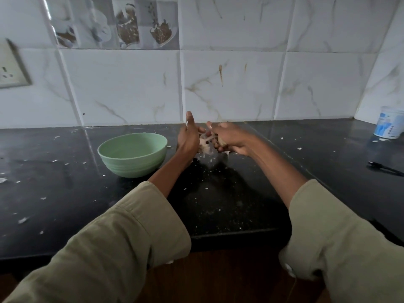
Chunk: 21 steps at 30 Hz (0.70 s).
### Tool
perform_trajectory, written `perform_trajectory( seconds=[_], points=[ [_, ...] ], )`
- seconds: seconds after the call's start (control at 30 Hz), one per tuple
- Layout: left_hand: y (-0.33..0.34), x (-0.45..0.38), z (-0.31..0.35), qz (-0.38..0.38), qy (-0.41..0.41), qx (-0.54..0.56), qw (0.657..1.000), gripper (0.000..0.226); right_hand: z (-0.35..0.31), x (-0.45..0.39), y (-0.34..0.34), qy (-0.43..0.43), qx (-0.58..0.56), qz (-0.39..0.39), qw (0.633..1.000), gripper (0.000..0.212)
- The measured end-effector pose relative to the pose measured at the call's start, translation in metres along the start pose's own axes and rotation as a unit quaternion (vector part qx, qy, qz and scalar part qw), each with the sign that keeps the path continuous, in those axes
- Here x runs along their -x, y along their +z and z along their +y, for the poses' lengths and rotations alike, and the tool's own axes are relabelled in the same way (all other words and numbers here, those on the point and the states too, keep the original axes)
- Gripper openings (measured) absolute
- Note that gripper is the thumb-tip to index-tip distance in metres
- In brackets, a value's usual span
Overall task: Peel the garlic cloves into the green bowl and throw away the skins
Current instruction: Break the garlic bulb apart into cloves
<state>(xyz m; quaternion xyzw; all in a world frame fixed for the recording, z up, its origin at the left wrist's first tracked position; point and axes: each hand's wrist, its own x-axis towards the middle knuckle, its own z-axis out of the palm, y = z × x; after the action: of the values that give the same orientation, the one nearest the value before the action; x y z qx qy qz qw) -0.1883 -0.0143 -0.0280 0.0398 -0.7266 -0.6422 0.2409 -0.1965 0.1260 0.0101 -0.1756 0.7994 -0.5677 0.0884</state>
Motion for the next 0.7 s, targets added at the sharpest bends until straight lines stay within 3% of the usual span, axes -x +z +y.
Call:
perform_trajectory(
  seconds=[0.27,0.53,0.7],
  points=[
    [-0.0042,-0.0072,-0.0031,0.001,-0.058,0.021,0.998,0.079,0.0001,0.0002,-0.0009,0.029,-0.030,-0.042,0.998,0.026],
    [-0.0050,-0.0081,-0.0043,0.016,-0.063,0.007,0.998,0.078,-0.0025,0.0016,-0.0050,0.014,-0.010,-0.053,0.998,0.015],
    [-0.0056,-0.0065,0.0015,0.022,-0.075,0.058,0.995,0.076,-0.0021,0.0018,-0.0099,-0.013,0.015,-0.043,0.999,0.034]
  ],
)
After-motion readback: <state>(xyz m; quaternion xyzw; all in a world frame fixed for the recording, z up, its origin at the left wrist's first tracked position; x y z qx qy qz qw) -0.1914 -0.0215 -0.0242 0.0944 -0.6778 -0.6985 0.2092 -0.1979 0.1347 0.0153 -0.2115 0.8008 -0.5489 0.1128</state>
